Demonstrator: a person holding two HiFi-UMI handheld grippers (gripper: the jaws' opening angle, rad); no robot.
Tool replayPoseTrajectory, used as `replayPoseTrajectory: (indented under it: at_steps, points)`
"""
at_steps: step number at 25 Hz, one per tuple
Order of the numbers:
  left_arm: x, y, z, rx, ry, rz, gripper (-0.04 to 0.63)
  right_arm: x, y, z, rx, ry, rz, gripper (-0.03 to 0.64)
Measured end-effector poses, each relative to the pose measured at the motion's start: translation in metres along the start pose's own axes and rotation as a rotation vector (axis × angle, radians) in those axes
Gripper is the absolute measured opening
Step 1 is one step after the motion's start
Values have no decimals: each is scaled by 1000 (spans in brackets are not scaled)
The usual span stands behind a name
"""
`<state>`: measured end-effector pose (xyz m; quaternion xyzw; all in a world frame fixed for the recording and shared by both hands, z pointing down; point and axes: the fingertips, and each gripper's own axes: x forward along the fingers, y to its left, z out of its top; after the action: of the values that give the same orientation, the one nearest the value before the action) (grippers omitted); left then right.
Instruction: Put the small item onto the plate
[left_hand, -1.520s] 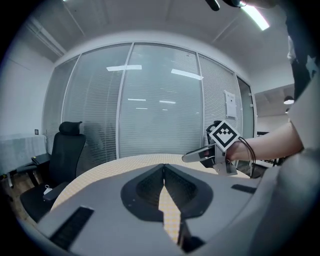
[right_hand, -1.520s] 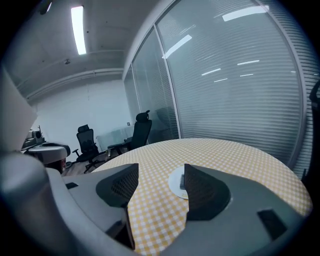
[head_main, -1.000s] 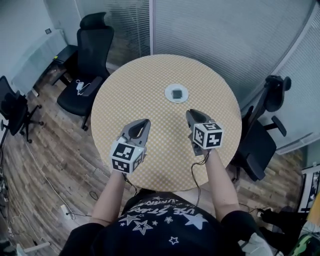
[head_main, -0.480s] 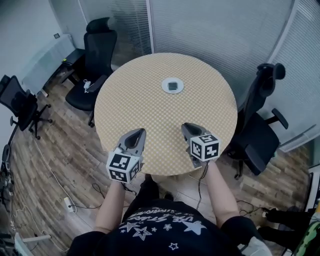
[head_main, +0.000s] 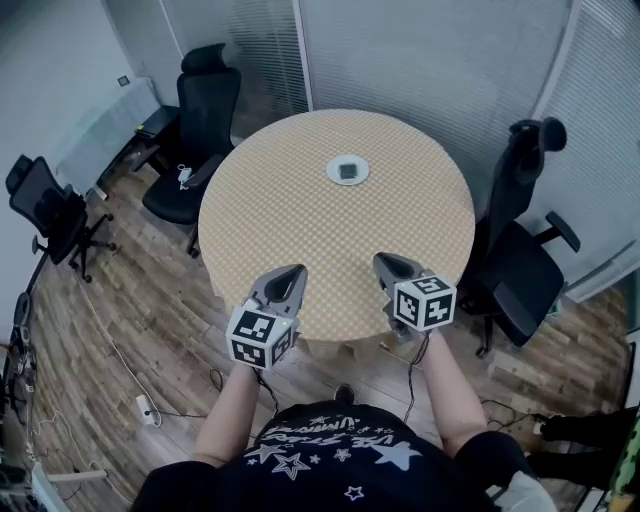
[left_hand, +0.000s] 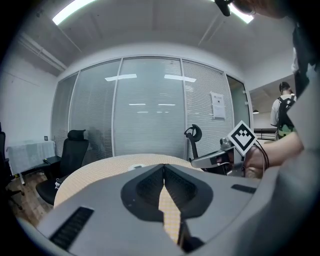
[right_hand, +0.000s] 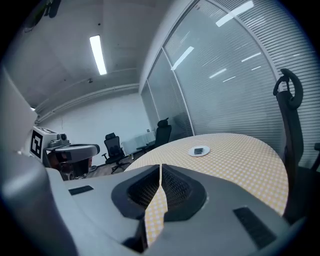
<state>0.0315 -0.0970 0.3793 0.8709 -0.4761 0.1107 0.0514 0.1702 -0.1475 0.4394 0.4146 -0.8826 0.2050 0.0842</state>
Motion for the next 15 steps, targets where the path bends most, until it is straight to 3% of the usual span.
replayPoseTrajectory:
  at_steps: [5,15]
  points:
    - [-29,-5,4,-11,-36,9,9,-2,32,-4,-35,4,22,32]
    - [-134,4,-19,-41,-64,78,8,-18,125,-14,-91,-22,68,32]
